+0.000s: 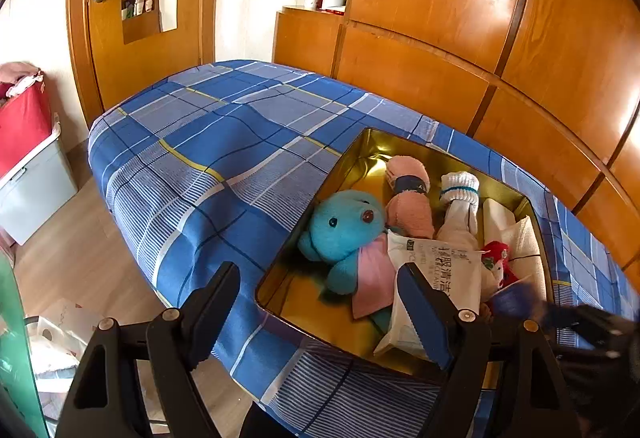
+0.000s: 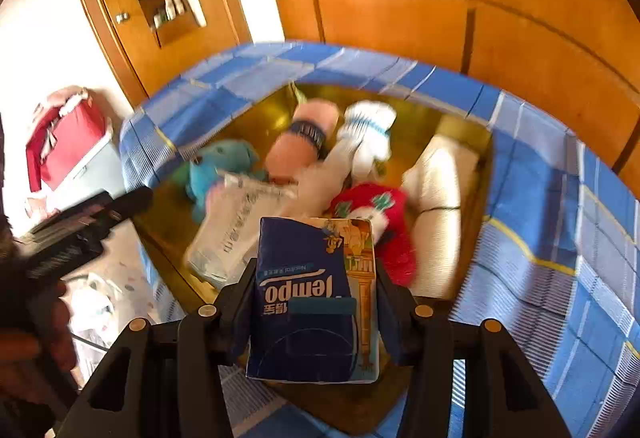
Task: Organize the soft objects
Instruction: 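Carry the blue Tempo pack over the gold box with the right gripper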
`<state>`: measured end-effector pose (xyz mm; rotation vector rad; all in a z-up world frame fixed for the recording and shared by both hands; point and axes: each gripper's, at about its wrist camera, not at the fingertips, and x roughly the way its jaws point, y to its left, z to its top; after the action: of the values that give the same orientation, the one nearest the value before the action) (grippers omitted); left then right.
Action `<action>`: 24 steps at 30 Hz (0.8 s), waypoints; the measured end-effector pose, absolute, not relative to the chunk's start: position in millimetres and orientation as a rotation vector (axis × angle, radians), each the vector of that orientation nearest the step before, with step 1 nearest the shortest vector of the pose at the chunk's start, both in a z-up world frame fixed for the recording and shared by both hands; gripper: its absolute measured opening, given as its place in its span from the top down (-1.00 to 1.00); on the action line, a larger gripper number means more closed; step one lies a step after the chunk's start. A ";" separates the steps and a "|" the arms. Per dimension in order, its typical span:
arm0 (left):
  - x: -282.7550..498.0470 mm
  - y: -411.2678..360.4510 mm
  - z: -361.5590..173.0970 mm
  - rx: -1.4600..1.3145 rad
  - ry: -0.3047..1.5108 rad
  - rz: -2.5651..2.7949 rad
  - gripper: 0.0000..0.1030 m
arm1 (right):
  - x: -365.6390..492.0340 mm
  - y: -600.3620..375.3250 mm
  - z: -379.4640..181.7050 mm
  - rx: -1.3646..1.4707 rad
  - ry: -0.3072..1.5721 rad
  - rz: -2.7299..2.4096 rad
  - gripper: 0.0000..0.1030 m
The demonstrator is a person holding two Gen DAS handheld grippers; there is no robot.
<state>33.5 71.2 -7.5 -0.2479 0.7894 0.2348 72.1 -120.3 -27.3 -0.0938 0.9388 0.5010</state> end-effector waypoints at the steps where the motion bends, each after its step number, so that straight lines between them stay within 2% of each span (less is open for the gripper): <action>1: 33.6 71.7 -8.1 -0.249 0.791 0.234 -0.58 | 75.7 -116.2 -35.1 -0.104 0.960 0.501 -0.02; 6: 34.9 70.2 -13.7 -0.250 0.808 0.225 -0.58 | 85.0 -106.2 -63.7 -0.166 1.022 0.491 -0.03; 8: 35.9 68.5 -15.4 -0.251 0.812 0.219 -0.58 | 83.5 -106.2 -63.7 -0.181 1.014 0.497 -0.06; 11: 36.8 66.2 -16.4 -0.251 0.816 0.213 -0.58 | 82.1 -110.1 -60.9 -0.169 1.021 0.500 -0.20; 15: 36.5 65.5 -17.1 -0.253 0.816 0.208 -0.58 | 74.1 -115.8 -51.3 -0.163 0.991 0.503 -0.22; 18: 36.7 64.1 -17.8 -0.254 0.819 0.202 -0.58 | 68.0 -116.4 -45.3 -0.185 0.962 0.496 -0.21; 20: 36.3 63.1 -17.2 -0.251 0.818 0.199 -0.58 | 67.1 -110.9 -47.5 -0.223 0.959 0.494 -0.02; 24: 35.5 61.5 -15.5 -0.243 0.814 0.198 -0.58 | 72.3 -102.0 -57.8 -0.271 0.961 0.462 -0.02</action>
<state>35.5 61.5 -15.5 -0.2429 0.8144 0.1976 72.3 -102.0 -57.8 -0.2713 0.9612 0.4620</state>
